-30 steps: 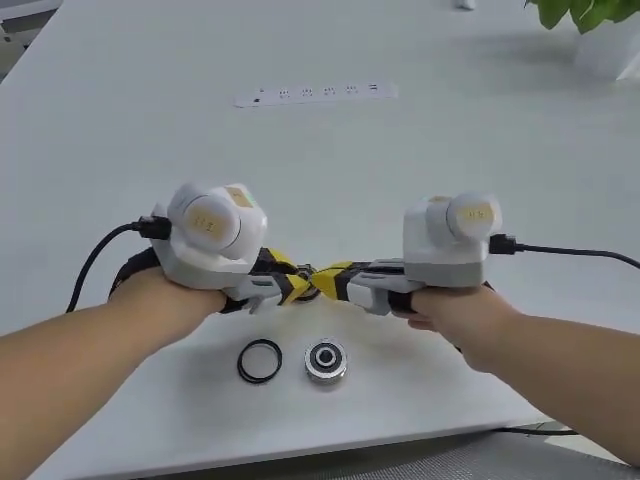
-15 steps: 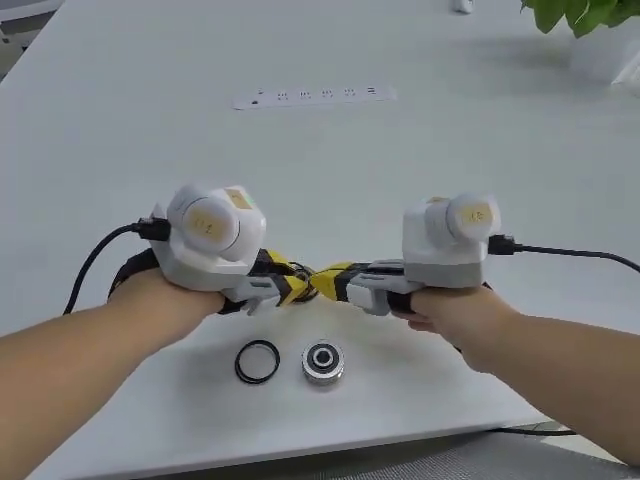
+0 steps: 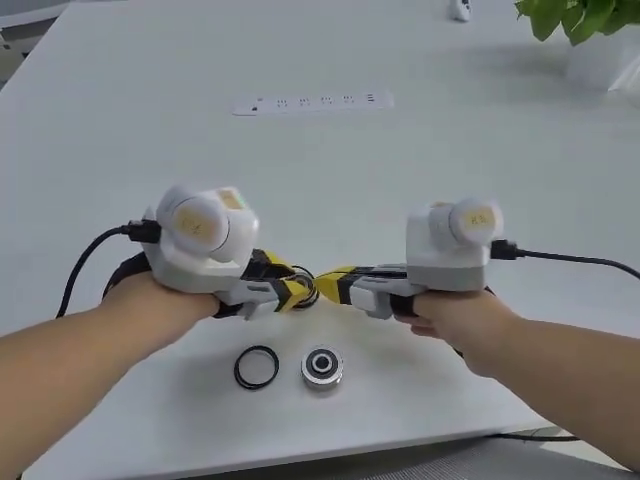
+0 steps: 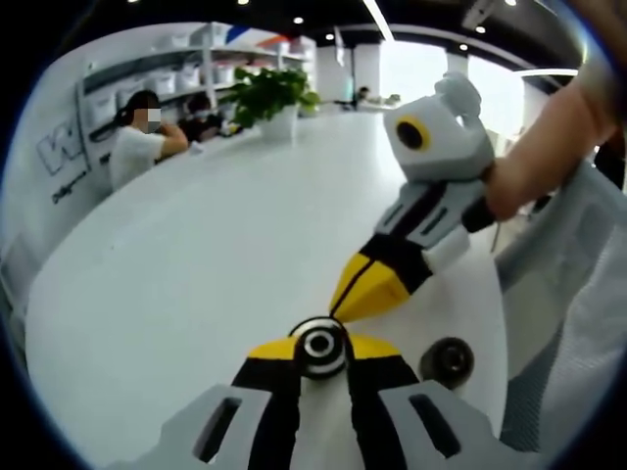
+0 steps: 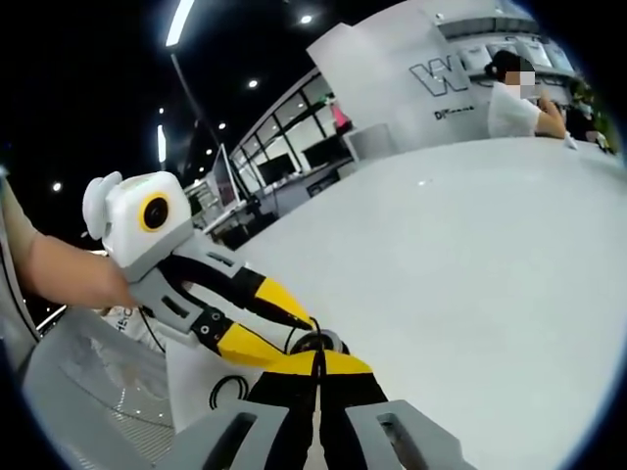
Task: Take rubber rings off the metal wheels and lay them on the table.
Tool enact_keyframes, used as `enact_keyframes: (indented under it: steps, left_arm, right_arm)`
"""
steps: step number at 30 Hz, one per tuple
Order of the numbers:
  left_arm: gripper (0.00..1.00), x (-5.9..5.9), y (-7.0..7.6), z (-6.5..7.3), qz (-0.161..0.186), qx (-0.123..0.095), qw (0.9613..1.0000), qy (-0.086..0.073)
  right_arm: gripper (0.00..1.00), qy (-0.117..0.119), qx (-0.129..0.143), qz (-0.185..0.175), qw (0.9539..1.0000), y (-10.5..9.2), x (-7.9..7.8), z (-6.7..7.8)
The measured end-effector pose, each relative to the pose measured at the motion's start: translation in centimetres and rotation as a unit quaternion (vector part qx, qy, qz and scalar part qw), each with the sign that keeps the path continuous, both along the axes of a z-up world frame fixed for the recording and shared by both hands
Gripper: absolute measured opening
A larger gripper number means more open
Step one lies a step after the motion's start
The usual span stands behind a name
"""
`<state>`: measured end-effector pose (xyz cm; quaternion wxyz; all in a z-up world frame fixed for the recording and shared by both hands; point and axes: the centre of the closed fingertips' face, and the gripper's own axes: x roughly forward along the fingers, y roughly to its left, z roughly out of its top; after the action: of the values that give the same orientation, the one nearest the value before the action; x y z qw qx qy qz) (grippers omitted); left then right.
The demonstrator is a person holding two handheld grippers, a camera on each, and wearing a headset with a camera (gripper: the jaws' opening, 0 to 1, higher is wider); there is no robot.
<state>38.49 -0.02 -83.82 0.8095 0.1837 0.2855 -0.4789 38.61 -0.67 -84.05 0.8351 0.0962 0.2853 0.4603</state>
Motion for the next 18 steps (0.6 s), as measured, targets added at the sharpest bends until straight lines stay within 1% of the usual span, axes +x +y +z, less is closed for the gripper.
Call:
enact_keyframes:
  steps: [2,7,9,11,15,18]
  left_arm:
    - [0.21,-0.2,0.2,0.2,-0.001,0.000,1.0000,-0.002]
    - [0.27,-0.4,0.5,1.2,-0.003,-0.011,0.9999,-0.009]
    - [0.31,-0.5,0.7,1.5,-0.003,-0.013,0.9998,-0.012]
    - [0.33,-0.8,0.9,1.9,-0.004,-0.016,0.9998,-0.011]
    - [0.37,-1.4,1.6,2.5,-0.008,-0.016,0.9997,-0.015]
    - [0.39,-1.7,2.1,3.0,-0.008,-0.018,0.9997,-0.017]
  right_arm:
    - [0.00,-0.001,0.002,0.000,1.0000,0.0,0.0,0.2]
    - [0.00,-0.004,0.006,0.003,1.0000,0.2,-0.1,0.7]
    - [0.00,-0.005,0.007,0.004,1.0000,0.2,-0.2,0.9]
    - [0.00,-0.006,0.009,0.004,0.9999,0.3,-0.4,1.2]
    - [0.00,-0.009,0.011,0.007,0.9999,0.5,-0.8,1.8]
    - [0.00,-0.010,0.014,0.008,0.9998,0.5,-1.0,1.9]
